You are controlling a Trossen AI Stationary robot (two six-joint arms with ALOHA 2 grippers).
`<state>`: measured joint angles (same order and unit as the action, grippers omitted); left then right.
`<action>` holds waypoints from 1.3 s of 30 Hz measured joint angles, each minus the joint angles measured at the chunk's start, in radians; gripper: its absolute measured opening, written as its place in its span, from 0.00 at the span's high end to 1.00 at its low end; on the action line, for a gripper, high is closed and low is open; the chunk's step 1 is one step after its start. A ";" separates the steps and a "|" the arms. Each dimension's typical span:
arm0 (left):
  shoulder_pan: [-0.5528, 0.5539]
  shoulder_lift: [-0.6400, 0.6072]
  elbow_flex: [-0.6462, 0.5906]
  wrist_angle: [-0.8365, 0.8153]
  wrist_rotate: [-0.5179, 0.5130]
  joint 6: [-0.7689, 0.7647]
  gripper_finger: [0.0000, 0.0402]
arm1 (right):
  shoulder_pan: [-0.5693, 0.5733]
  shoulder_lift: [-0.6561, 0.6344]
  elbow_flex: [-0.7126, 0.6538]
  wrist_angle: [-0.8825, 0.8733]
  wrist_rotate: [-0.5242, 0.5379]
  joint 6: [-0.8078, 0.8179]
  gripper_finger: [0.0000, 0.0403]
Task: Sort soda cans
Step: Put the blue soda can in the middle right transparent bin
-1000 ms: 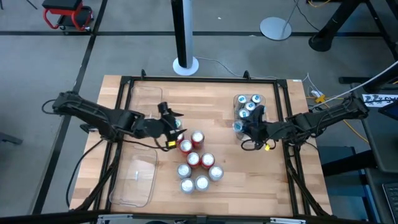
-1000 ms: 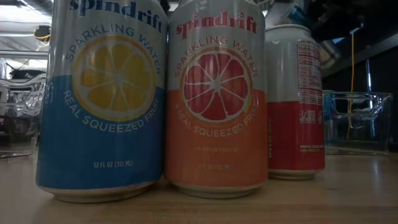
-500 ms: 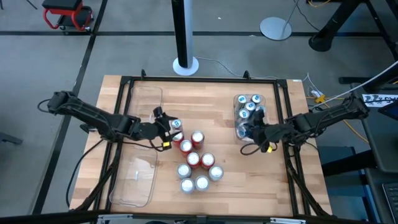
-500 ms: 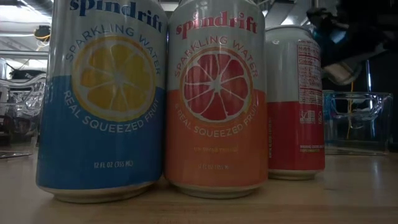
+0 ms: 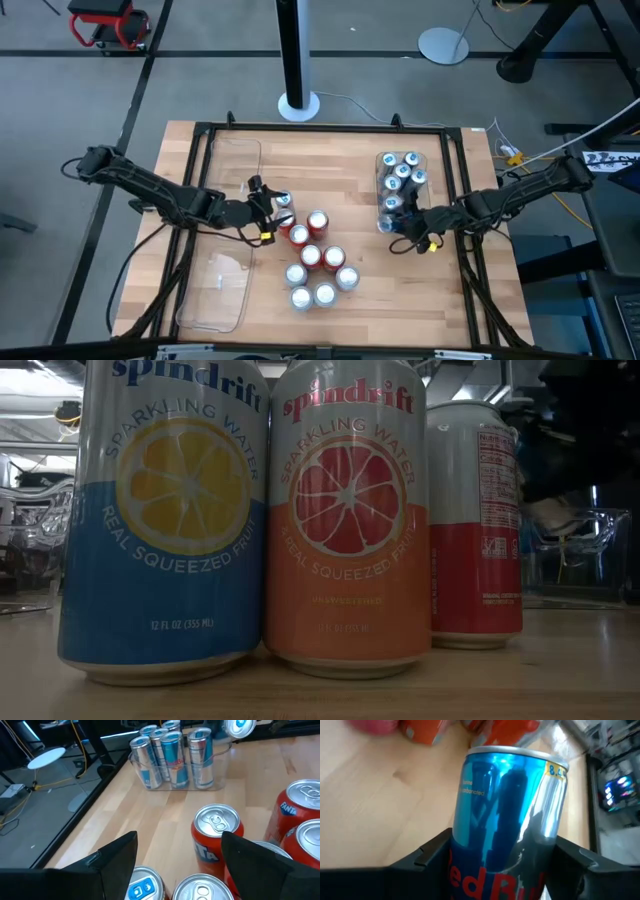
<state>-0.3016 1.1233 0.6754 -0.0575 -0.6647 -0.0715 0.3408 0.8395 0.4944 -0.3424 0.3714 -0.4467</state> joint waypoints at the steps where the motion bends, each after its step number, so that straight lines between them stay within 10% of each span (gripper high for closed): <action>1: 0.000 0.000 0.000 -0.001 0.000 0.000 0.31 | 0.000 0.000 -0.011 0.040 0.000 -0.003 0.40; 39: 0.002 0.000 0.000 0.021 0.000 0.021 0.31 | -0.009 0.256 -0.182 0.764 0.064 -0.025 0.40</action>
<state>-0.2993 1.1233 0.6754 -0.0360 -0.6651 -0.0500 0.3321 1.0959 0.3126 0.4211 0.4351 -0.4721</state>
